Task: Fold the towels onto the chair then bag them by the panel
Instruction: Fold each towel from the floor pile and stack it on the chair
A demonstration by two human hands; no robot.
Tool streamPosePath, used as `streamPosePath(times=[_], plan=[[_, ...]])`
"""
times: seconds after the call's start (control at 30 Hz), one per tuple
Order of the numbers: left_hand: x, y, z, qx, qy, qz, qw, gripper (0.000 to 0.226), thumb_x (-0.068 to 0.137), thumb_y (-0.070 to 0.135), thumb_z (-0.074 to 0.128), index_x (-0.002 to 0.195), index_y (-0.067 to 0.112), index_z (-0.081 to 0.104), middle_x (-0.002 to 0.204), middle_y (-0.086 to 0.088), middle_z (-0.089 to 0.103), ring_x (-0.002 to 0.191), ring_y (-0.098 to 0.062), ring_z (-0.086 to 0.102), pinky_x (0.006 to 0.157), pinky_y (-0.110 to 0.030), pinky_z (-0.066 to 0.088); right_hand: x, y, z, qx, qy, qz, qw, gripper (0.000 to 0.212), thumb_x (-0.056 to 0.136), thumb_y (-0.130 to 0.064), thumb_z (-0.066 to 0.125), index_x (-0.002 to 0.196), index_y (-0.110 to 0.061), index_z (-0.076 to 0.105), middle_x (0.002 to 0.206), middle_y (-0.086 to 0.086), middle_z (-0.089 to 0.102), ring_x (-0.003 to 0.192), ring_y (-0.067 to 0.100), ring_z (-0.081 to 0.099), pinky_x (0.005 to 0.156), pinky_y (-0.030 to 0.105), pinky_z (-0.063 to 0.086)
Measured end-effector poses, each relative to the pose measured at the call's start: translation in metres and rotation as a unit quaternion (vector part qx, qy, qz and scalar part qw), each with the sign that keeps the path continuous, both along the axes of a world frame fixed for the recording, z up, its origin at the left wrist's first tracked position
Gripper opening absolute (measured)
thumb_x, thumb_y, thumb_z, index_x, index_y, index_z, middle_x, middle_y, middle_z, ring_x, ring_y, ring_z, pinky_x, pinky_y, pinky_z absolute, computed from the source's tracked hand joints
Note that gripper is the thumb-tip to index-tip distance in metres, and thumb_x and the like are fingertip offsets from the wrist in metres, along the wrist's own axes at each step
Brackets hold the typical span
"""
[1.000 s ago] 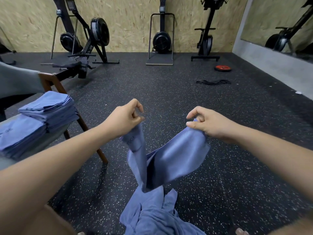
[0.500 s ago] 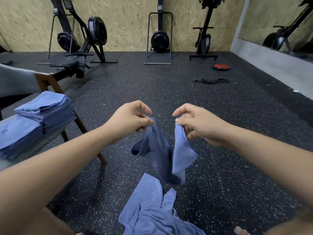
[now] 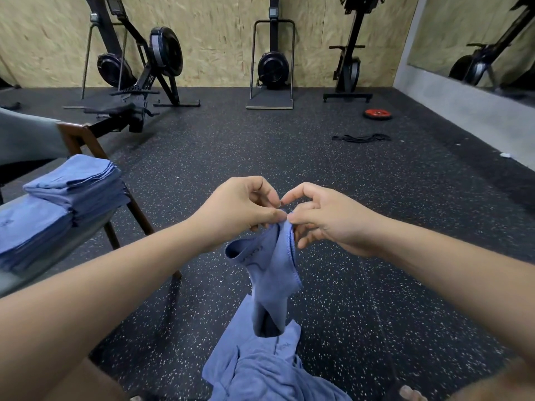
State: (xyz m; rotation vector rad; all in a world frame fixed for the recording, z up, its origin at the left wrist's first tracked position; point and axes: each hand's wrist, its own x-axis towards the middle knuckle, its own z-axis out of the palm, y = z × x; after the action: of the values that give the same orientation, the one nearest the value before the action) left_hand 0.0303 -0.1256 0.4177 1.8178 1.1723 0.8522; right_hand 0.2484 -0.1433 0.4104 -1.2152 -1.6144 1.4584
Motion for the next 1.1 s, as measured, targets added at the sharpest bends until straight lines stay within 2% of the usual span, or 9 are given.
streamPosePath(times=[0.13, 0.2, 0.4, 0.5, 0.63, 0.8, 0.9, 1.0, 1.1], plan=[[-0.002, -0.002, 0.001, 0.026, 0.02, -0.014, 0.999, 0.018, 0.087, 0.008, 0.087, 0.098, 0.014, 0.074, 0.079, -0.004, 0.077, 0.067, -0.011, 0.063, 0.064, -0.026, 0.052, 0.001, 0.003, -0.003, -0.015, 0.015, 0.003, 1.0, 0.046, 0.093, 0.015, 0.047, 0.132, -0.007, 0.059, 0.09, 0.023, 0.057, 0.086, 0.034, 0.061, 0.084, 0.043, 0.056], [-0.003, -0.002, 0.0, 0.042, 0.032, -0.016, 0.998, 0.02, 0.087, 0.009, 0.087, 0.098, 0.02, 0.075, 0.081, 0.0, 0.078, 0.071, -0.009, 0.065, 0.07, -0.027, 0.054, 0.001, 0.003, -0.005, 0.004, 0.004, 0.007, 1.0, 0.047, 0.092, 0.016, 0.055, 0.133, -0.006, 0.06, 0.087, 0.02, 0.065, 0.085, 0.034, 0.065, 0.087, 0.043, 0.055], [0.001, -0.005, -0.005, 0.061, 0.036, -0.011, 0.997, 0.025, 0.086, 0.007, 0.084, 0.097, 0.027, 0.073, 0.089, 0.005, 0.081, 0.077, -0.009, 0.07, 0.077, -0.037, 0.058, -0.002, 0.002, -0.006, 0.05, -0.01, -0.026, 0.998, 0.025, 0.094, 0.011, 0.067, 0.118, 0.004, 0.069, 0.08, 0.017, 0.071, 0.071, 0.022, 0.069, 0.068, 0.028, 0.06], [0.003, -0.007, -0.004, 0.061, 0.029, -0.029, 0.997, 0.029, 0.086, 0.002, 0.08, 0.102, 0.024, 0.072, 0.092, 0.005, 0.08, 0.077, -0.01, 0.07, 0.075, -0.032, 0.057, 0.001, 0.004, -0.004, 0.077, -0.04, -0.037, 0.996, 0.016, 0.095, 0.004, 0.071, 0.111, 0.002, 0.07, 0.077, 0.014, 0.074, 0.067, 0.02, 0.069, 0.061, 0.026, 0.057], [0.002, -0.005, -0.008, 0.082, 0.052, -0.036, 0.995, 0.03, 0.085, 0.006, 0.08, 0.104, 0.027, 0.068, 0.092, 0.006, 0.078, 0.089, -0.025, 0.074, 0.082, -0.036, 0.059, 0.009, 0.008, 0.0, 0.172, -0.132, -0.04, 0.975, 0.009, 0.094, -0.01, 0.079, 0.096, -0.007, 0.072, 0.072, 0.007, 0.069, 0.06, 0.016, 0.06, 0.06, 0.03, 0.051], [-0.008, 0.002, -0.012, 0.123, 0.151, -0.035, 0.98, 0.033, 0.088, 0.019, 0.081, 0.097, 0.037, 0.055, 0.079, 0.014, 0.071, 0.066, -0.001, 0.057, 0.068, -0.024, 0.049, 0.017, 0.015, 0.003, 0.231, -0.156, -0.077, 0.957, 0.013, 0.09, -0.018, 0.082, 0.086, -0.016, 0.07, 0.074, -0.005, 0.064, 0.068, 0.01, 0.054, 0.068, 0.032, 0.046], [-0.013, 0.005, -0.013, 0.149, 0.172, -0.017, 0.974, 0.037, 0.091, 0.022, 0.081, 0.092, 0.038, 0.049, 0.076, 0.013, 0.069, 0.062, -0.003, 0.052, 0.064, -0.029, 0.049, 0.024, 0.018, 0.007, 0.232, -0.136, -0.112, 0.957, 0.013, 0.093, -0.016, 0.079, 0.089, -0.011, 0.067, 0.079, -0.001, 0.068, 0.072, 0.008, 0.056, 0.071, 0.026, 0.046], [-0.017, 0.008, -0.012, 0.178, 0.166, 0.013, 0.97, 0.033, 0.093, 0.022, 0.08, 0.094, 0.033, 0.05, 0.077, 0.01, 0.069, 0.064, -0.01, 0.056, 0.066, -0.034, 0.051, 0.031, 0.022, 0.008, 0.229, -0.121, -0.14, 0.956, 0.013, 0.094, -0.018, 0.076, 0.09, -0.013, 0.064, 0.075, 0.013, 0.064, 0.069, 0.013, 0.051, 0.069, 0.034, 0.041], [-0.018, 0.008, -0.009, 0.227, 0.164, 0.026, 0.96, 0.028, 0.094, 0.018, 0.078, 0.094, 0.03, 0.052, 0.079, 0.015, 0.067, 0.066, -0.009, 0.058, 0.065, -0.029, 0.048, 0.035, 0.026, 0.008, 0.23, -0.102, -0.16, 0.954, 0.016, 0.091, -0.025, 0.077, 0.087, -0.017, 0.063, 0.069, 0.006, 0.056, 0.066, 0.017, 0.044, 0.068, 0.036, 0.036]])
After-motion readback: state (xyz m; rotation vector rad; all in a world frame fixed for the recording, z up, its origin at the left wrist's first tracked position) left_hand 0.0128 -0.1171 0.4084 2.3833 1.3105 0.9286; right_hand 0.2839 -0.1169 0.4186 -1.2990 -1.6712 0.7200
